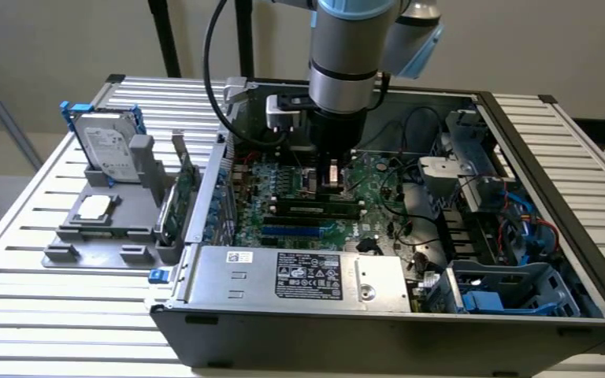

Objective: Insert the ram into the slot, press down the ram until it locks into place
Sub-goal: 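Press down the ram until it locks into place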

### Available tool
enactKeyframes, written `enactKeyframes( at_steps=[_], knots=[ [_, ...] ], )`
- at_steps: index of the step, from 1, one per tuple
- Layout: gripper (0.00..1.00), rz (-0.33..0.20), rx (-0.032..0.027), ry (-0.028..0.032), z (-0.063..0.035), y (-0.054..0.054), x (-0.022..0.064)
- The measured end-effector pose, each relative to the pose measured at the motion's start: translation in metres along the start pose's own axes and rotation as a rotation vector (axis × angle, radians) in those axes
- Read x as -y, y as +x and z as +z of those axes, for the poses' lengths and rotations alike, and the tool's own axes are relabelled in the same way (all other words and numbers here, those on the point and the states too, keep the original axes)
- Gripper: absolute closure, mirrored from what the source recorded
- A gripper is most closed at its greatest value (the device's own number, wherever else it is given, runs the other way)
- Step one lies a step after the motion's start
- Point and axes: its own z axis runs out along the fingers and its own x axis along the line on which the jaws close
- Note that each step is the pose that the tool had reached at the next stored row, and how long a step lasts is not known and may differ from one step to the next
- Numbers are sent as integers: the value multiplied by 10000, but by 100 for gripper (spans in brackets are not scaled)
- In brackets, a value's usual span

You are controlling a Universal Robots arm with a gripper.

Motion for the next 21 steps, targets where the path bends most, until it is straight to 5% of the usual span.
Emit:
enactKeyframes(
  at_steps=[17,21],
  knots=[
    [89,6,-5,-4,117,-15,8],
    [89,11,7,-24,21,-14,7]
  ],
)
